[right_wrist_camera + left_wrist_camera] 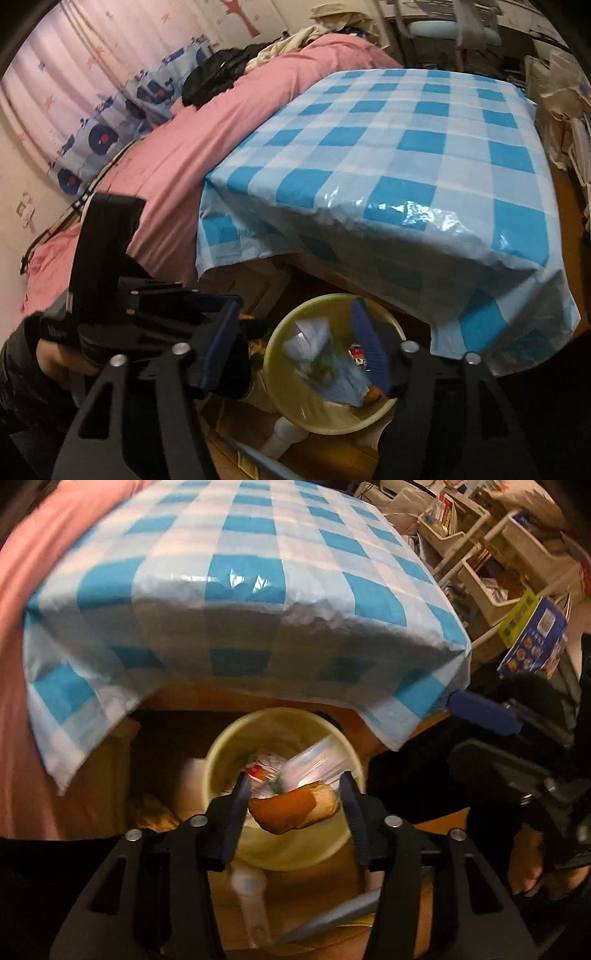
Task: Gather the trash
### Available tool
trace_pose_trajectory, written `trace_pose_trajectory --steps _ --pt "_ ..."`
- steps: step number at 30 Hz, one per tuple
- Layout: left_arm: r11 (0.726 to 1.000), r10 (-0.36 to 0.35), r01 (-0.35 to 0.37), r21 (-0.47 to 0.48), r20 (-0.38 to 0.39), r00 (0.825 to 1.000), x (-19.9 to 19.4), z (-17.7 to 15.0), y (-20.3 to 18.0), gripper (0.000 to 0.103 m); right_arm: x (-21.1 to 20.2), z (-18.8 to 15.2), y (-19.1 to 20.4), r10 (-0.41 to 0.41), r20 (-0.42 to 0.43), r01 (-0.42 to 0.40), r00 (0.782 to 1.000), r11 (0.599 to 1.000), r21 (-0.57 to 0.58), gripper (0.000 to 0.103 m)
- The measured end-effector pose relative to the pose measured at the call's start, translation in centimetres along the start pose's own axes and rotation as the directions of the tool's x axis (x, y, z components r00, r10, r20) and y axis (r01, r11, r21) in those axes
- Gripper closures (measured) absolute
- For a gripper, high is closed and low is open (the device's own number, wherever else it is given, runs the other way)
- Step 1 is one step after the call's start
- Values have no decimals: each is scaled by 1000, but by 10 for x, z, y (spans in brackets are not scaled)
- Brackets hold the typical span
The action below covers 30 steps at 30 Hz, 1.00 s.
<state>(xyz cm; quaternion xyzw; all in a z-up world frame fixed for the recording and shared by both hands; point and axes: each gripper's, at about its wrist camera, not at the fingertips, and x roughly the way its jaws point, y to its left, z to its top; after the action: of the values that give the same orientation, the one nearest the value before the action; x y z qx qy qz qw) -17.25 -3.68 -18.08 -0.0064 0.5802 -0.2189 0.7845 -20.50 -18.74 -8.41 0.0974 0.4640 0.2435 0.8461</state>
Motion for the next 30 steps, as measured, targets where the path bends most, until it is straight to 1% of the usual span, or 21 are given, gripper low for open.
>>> trace_pose_trajectory --steps 3,4,7,8,11,12,14,15,19,23,25,26,29,30 --pt "999 40 -41 26 39 998 -5 -2 -5 42 1 -6 0 -3 22 3 1000 1000 17 40" --pt "998 52 -53 29 44 998 -6 -2 -5 42 1 -7 3 -5 30 4 1000 1000 9 39" --pt "994 99 -102 29 80 992 -10 0 -5 41 1 -7 10 -40 70 42 997 999 -29 35" --pt "993 110 -113 28 95 989 -15 2 0 39 0 -8 11 -55 88 59 995 998 -35 33" --pt "984 167 -175 29 183 969 -27 6 -3 28 -9 -8 9 -102 148 107 984 994 -22 22" --pt "978 196 -208 31 223 955 -33 7 -4 26 -13 -8 7 -126 178 129 976 992 -9 21" --pt "971 220 -236 33 258 941 -39 9 -5 23 -18 -7 3 -157 206 158 966 987 13 18" --pt "967 236 -255 30 280 931 -43 11 -6 23 -20 -6 1 -177 221 175 959 984 29 17" --pt "961 259 -278 11 329 908 -52 15 -6 20 -25 -3 -5 -259 262 250 930 966 70 12" --pt "957 271 -291 -7 379 885 -62 16 -8 19 -28 -1 -3 -321 301 315 898 947 71 9" --pt "956 277 -294 -20 406 871 -67 17 -10 18 -30 -1 -1 -338 324 336 884 940 65 8" --pt "956 276 -294 -22 412 868 -69 17 -11 17 -31 0 0 -342 333 341 879 938 62 8" --pt "951 288 -310 -26 449 846 -77 19 -16 16 -35 1 2 -363 362 368 858 928 59 7" --pt "950 290 -311 -29 459 840 -79 20 -17 16 -37 1 2 -366 367 371 855 927 60 7"
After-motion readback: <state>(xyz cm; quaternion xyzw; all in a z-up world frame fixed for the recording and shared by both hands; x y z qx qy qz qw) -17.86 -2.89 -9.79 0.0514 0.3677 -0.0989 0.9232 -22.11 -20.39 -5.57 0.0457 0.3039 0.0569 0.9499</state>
